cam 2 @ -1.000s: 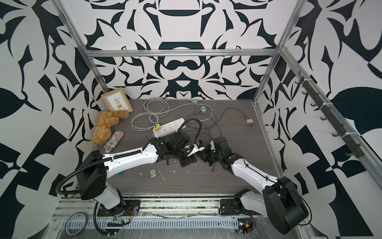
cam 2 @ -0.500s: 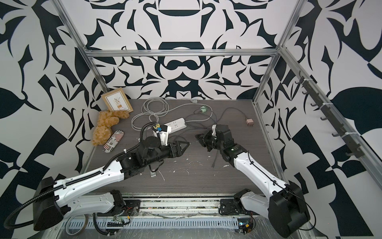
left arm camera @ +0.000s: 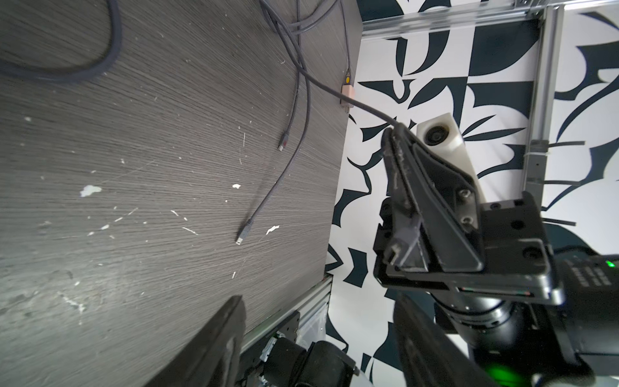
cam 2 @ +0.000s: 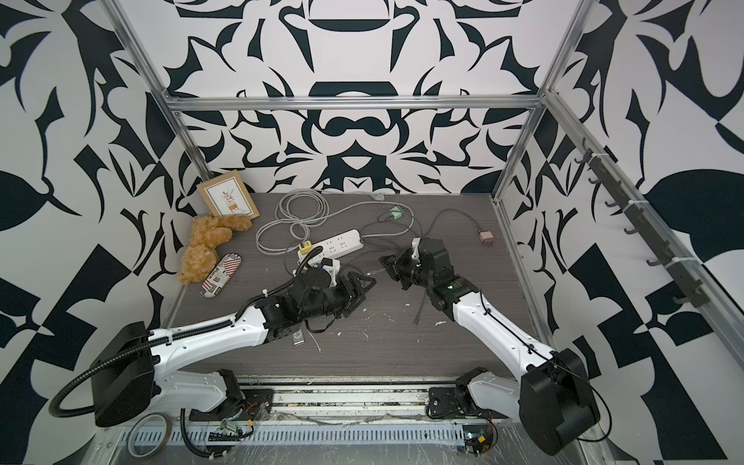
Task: Charge mp3
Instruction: Pick up the charging cable from the center of the board.
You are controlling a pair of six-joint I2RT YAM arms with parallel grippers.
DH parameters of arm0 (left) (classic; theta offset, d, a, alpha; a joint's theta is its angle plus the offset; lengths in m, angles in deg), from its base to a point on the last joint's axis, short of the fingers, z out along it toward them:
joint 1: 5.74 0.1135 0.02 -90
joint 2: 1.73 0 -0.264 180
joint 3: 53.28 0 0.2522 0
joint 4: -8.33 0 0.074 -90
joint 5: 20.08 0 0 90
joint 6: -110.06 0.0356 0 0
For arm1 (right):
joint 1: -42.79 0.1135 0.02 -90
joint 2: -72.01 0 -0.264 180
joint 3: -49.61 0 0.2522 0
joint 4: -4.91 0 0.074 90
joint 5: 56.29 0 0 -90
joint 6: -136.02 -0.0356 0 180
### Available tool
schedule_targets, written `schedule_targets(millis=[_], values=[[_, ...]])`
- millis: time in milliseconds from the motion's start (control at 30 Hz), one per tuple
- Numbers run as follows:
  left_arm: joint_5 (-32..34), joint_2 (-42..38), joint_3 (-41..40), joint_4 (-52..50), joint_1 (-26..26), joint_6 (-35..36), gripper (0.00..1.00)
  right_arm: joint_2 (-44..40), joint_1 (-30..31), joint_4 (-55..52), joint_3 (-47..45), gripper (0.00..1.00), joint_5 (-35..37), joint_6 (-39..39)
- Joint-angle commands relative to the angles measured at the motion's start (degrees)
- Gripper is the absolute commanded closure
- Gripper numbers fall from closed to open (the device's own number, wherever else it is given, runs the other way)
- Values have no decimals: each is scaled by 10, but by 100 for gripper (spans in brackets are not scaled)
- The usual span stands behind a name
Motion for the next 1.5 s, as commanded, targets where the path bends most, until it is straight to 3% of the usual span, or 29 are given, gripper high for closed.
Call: schedule_targets(millis=[0,233,633,1467], values=[[26,-9,-2,43,3,-36,28,-15,-1,36,8,100,7,-6],[32,1,-4,146,3,-34,30,-17,-1,49,-1,100,10,-17],[48,43,15,155,5,-42,47,-23,-1,57,-4,100,9,-26],[74,30,18,141,12,-17,80,-25,0,71,-17,100,6,-38]])
